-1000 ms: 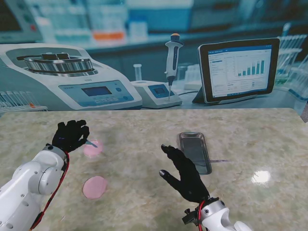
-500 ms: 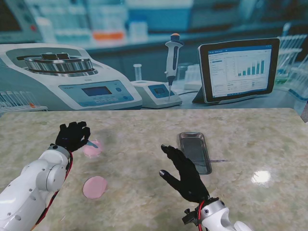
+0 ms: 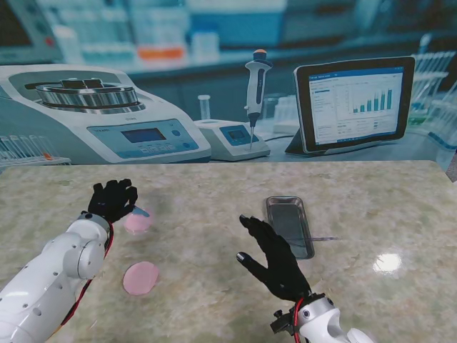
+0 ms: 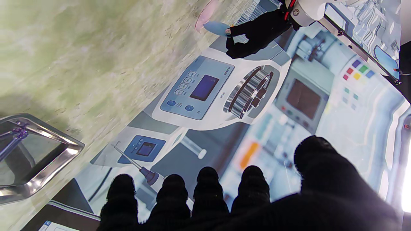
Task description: Line a culture dish with filter paper and press it flat with a glass rod
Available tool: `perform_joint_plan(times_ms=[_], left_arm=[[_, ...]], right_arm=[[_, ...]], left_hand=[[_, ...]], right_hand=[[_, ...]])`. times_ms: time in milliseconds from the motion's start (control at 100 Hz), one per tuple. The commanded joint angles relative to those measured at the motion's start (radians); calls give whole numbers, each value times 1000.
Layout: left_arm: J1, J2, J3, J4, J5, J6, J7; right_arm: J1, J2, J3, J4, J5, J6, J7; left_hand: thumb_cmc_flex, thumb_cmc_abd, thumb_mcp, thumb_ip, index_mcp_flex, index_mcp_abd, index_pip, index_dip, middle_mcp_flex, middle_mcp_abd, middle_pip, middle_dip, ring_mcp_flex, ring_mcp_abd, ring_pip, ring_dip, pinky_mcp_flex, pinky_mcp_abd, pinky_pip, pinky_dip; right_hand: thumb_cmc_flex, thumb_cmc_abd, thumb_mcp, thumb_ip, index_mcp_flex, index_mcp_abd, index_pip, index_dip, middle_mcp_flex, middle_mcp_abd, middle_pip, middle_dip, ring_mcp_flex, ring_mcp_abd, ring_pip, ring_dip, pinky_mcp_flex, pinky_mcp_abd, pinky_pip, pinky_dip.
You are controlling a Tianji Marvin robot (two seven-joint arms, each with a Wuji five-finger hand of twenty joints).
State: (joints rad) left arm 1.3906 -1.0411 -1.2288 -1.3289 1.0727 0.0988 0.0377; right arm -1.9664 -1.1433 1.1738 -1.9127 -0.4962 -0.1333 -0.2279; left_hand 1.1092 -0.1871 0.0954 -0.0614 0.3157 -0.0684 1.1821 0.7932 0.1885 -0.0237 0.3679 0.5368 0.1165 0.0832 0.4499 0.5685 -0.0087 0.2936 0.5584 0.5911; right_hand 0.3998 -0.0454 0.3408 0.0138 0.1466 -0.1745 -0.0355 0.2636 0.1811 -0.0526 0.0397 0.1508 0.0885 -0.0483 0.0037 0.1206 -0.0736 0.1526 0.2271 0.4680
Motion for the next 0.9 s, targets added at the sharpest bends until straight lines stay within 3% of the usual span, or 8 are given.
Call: perform_joint_plan(times_ms=[0,350,520,570,890], left_arm=[[-7,-5,8,13,-4,9,0],[-22,-4,28,38,-15,19,-5],[-17,0,25,32,-2,16,-22],[-15,1,23,30,3,15,-29],[4,6,6,7,22,17,-64]], right_arm=[[-9,-2,-3,-7,-1,6,5],[-7,-2,-4,-6,-2,10,7],[-6,-2,-5,-5,-2,9,5],[-6,-2,-5,-5,-2,9,5],[-5,-2,-6,-3,-1,7,5]], left_hand=[[78,44,-18,29,-15,-32,39,12,5,19,-16,7,-18,3,-4,13,-19,0,18,25],[83,57,-37,27,-23,-48,38,7,2,20,-24,8,-20,2,-8,12,-26,-1,15,24],[82,60,-50,28,-18,-81,30,0,0,21,-31,10,-20,4,-14,10,-28,0,10,21],[81,63,-55,28,-19,-96,26,-2,3,-3,-33,11,-20,4,-17,9,-29,-1,8,21],[78,60,-75,29,-43,-133,-7,-32,-1,-8,-51,8,-21,4,-34,5,-34,-5,-4,18]], right_hand=[[5,30,-17,-9,6,-21,3,11,-22,-34,-4,0,-16,-15,-23,2,-13,-5,2,18],[4,31,-17,-9,6,-21,3,11,-22,-33,-5,0,-16,-14,-23,1,-13,-5,1,18],[4,30,-17,-9,7,-20,3,11,-22,-34,-4,0,-16,-14,-23,1,-13,-5,1,18],[4,30,-17,-9,7,-21,3,11,-23,-34,-5,0,-16,-15,-23,1,-13,-5,1,18],[4,31,-17,-9,7,-21,4,11,-22,-34,-5,0,-16,-14,-23,2,-12,-5,1,19]])
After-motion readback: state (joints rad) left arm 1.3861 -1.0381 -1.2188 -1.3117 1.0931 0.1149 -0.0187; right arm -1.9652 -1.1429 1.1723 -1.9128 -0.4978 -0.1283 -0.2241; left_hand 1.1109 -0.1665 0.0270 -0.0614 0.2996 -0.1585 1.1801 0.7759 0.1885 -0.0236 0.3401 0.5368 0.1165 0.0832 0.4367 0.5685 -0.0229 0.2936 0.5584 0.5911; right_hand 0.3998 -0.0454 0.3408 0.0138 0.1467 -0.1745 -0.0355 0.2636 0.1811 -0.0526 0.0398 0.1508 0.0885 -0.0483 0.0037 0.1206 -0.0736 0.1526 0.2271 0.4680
